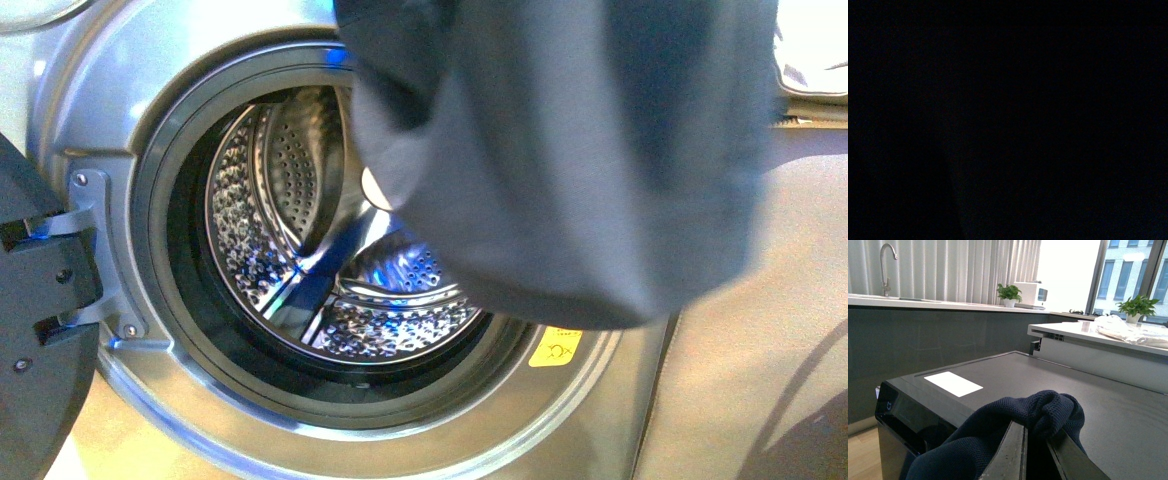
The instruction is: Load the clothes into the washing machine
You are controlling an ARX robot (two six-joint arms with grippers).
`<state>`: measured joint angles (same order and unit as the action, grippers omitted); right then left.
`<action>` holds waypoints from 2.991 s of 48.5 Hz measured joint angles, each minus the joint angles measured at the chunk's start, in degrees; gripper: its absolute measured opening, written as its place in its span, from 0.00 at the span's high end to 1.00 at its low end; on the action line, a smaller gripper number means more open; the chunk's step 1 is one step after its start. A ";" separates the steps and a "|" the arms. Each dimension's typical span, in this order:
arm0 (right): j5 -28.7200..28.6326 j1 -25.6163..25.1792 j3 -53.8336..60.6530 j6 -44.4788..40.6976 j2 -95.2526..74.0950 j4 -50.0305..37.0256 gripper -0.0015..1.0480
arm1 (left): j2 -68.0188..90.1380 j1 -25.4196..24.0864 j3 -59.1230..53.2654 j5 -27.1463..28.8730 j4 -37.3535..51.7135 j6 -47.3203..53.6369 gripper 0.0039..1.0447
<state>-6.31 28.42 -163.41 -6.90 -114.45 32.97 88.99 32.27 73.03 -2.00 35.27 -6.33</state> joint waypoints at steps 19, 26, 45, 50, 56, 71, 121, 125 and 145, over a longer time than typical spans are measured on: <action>0.00 0.00 -0.02 0.00 0.00 0.00 0.96 | 3.56 1.81 6.21 16.26 -1.95 3.02 0.06; 0.00 0.00 -0.02 0.00 0.00 0.00 0.96 | 5.11 2.99 8.94 22.95 -2.62 4.94 0.08; 0.00 0.00 0.00 0.00 0.00 0.00 0.86 | 5.29 1.99 8.92 27.36 -2.89 4.72 0.79; 0.00 0.00 -0.02 0.00 0.00 0.00 0.73 | 5.11 1.51 8.33 27.04 -2.89 4.50 0.91; -0.04 0.00 -0.04 0.00 0.02 -0.02 0.56 | 5.07 0.94 8.02 26.77 -2.86 4.13 0.94; -0.04 0.00 -0.13 -0.02 0.02 -0.02 0.11 | 4.52 -0.87 6.43 24.59 -1.95 2.51 0.94; 28.44 -5.62 65.29 5.64 40.65 -22.88 0.51 | -19.30 -11.80 -42.05 6.64 15.10 0.70 0.94; 26.73 -8.92 85.81 6.16 53.24 -31.17 0.66 | -17.73 -13.25 -44.06 6.38 17.27 -0.11 0.94; 17.29 -17.29 132.15 6.25 68.96 -46.77 0.98 | -5.99 -16.72 -46.47 7.82 25.86 -2.23 0.94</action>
<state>10.98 11.14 -31.27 -0.64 -45.50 -13.80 83.00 15.55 26.57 5.82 61.12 -8.56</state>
